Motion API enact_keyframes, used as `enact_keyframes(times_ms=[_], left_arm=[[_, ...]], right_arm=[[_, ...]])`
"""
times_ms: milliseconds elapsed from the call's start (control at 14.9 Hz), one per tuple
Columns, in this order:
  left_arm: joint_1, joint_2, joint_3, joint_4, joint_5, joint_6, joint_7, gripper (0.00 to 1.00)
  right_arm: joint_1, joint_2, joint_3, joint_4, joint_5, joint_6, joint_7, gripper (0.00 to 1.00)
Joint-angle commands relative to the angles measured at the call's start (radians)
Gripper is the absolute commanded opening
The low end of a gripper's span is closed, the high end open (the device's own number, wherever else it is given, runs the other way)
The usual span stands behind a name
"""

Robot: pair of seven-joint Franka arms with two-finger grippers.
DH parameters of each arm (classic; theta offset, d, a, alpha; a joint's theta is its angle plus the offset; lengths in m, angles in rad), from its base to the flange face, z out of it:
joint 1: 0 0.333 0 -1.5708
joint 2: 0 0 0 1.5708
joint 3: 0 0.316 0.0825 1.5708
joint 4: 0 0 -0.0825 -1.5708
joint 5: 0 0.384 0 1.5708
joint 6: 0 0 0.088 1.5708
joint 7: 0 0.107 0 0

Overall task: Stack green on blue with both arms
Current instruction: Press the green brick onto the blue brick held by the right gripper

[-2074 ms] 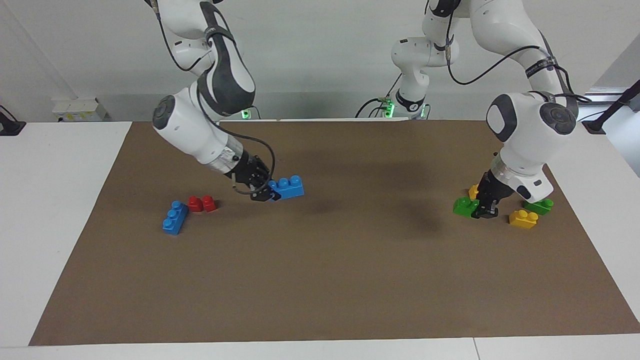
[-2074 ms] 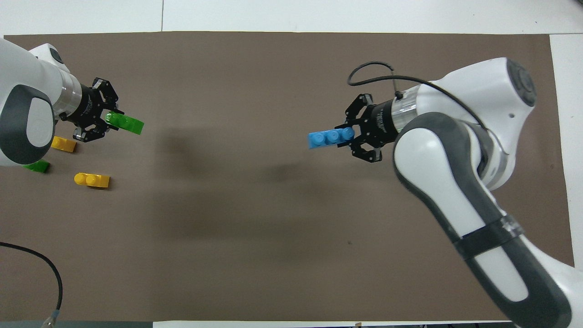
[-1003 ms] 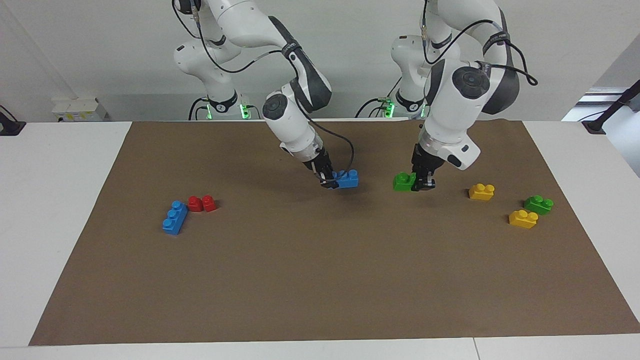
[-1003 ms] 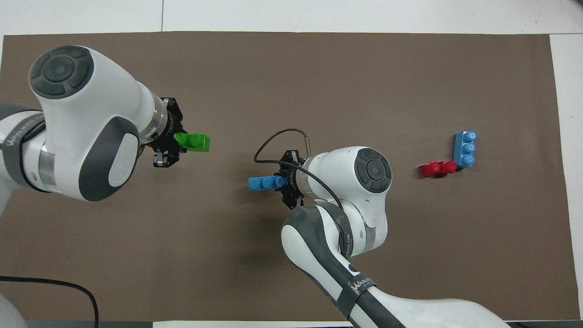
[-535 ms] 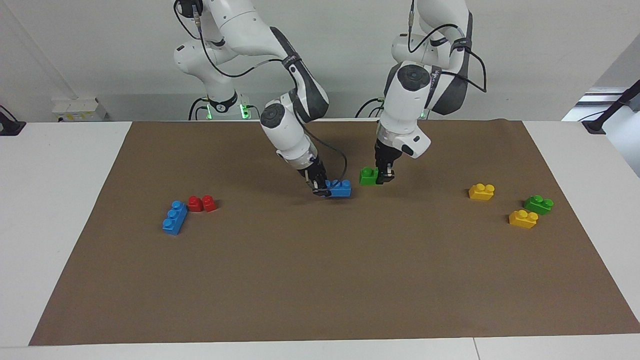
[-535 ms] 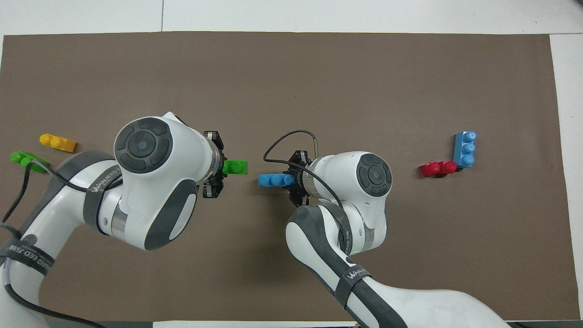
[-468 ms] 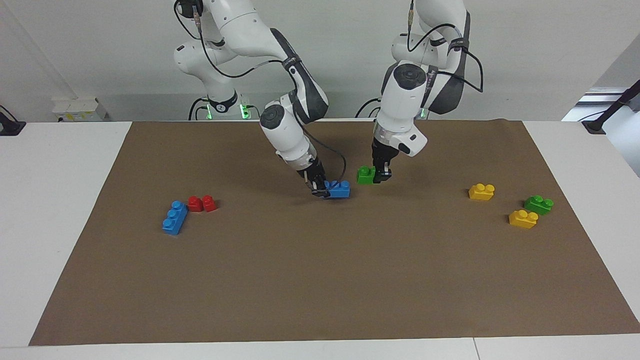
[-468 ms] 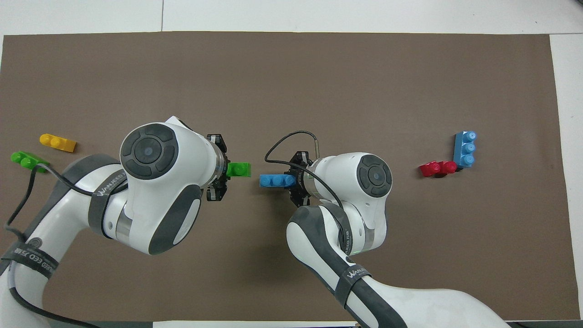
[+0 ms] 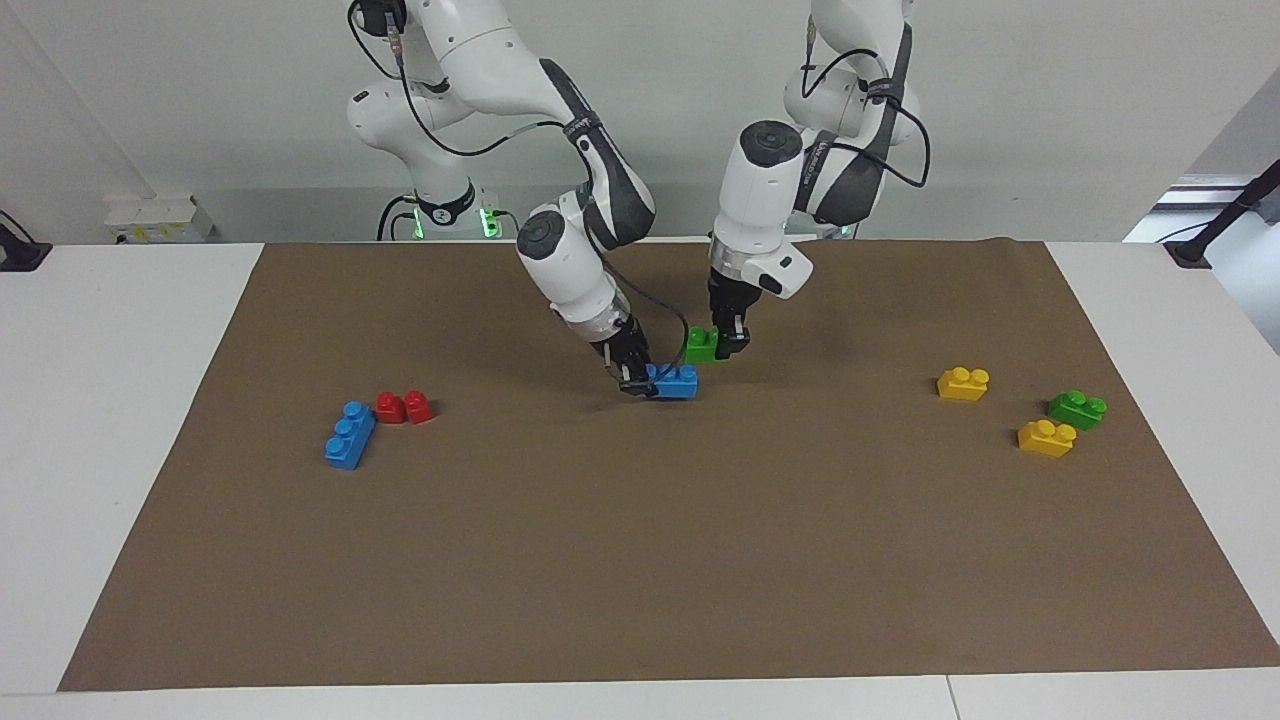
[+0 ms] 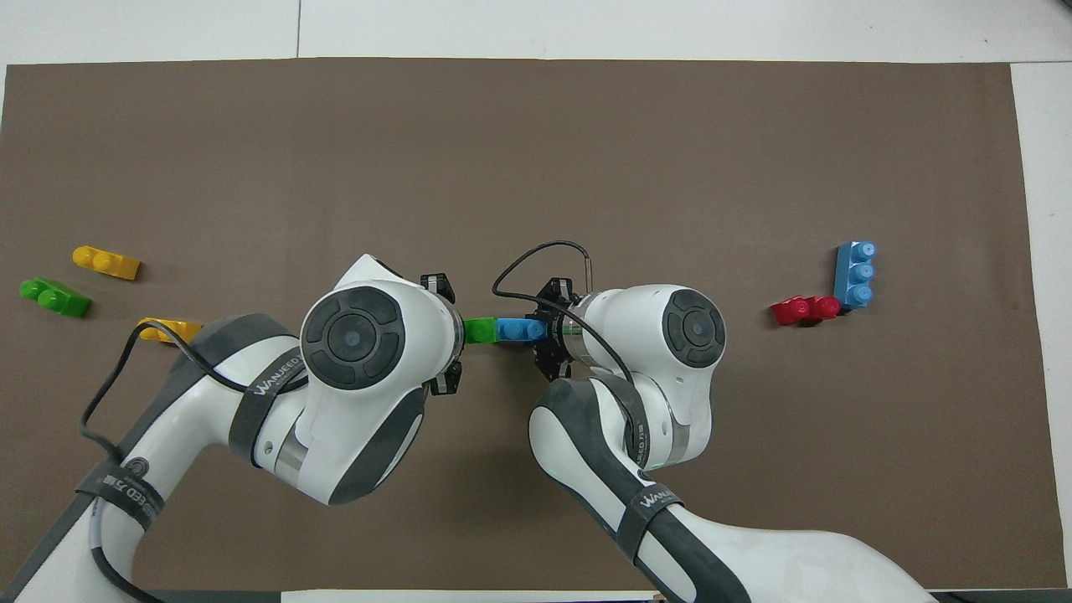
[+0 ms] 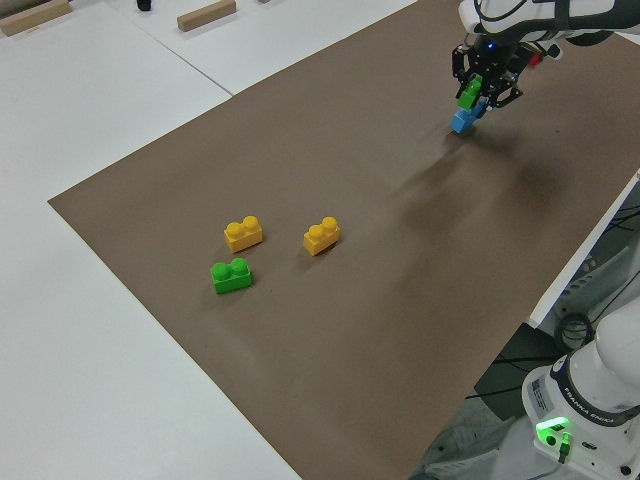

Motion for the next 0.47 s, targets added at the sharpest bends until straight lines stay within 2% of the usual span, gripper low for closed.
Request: enact_keyframes(times_ms=[0, 268, 401], left_arm=[[-0.028, -0.001, 0.016, -0.023, 0.026, 0.047, -0.045, 0.00], [-0.046, 0.028, 0.017, -0.021, 0.052, 0.105, -0.097, 0.00], [-0.046, 0.029, 0.017, -0.021, 0.052, 0.102, -0.094, 0.00]], right_arm=[[0.000, -0.001, 0.008, -0.021, 0.036, 0.037, -0.012, 0.00], [0.003, 0.005, 0.008, -0.022, 0.156, 0.040, -0.116, 0.00], [0.004, 0.011, 0.008, -0.022, 0.168, 0.051, -0.139, 0.00]])
